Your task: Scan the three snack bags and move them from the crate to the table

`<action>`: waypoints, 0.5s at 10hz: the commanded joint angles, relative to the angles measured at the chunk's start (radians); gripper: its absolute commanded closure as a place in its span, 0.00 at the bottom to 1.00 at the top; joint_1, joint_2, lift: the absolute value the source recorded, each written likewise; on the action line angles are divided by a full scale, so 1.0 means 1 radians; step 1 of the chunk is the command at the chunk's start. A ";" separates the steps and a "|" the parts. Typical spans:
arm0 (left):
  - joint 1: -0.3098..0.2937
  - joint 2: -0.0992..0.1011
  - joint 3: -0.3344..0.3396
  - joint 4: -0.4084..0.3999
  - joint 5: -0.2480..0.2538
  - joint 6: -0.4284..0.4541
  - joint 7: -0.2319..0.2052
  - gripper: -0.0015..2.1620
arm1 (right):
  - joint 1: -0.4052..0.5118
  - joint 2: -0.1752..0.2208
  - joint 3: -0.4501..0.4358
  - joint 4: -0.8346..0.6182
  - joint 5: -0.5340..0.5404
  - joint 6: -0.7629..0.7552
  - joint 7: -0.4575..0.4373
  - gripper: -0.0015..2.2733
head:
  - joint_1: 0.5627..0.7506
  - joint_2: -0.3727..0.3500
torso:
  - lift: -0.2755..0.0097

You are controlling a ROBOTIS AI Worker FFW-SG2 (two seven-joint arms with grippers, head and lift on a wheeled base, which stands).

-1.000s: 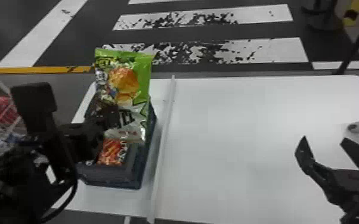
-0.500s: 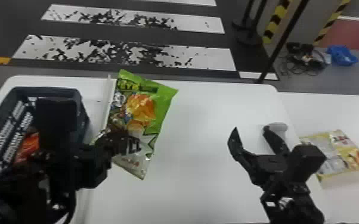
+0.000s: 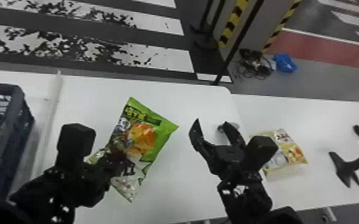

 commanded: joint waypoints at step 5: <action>-0.109 -0.022 -0.182 0.332 -0.059 -0.165 -0.048 0.95 | -0.014 0.002 0.001 0.000 -0.013 -0.013 0.008 0.04 | 0.70 0.03 | 0.75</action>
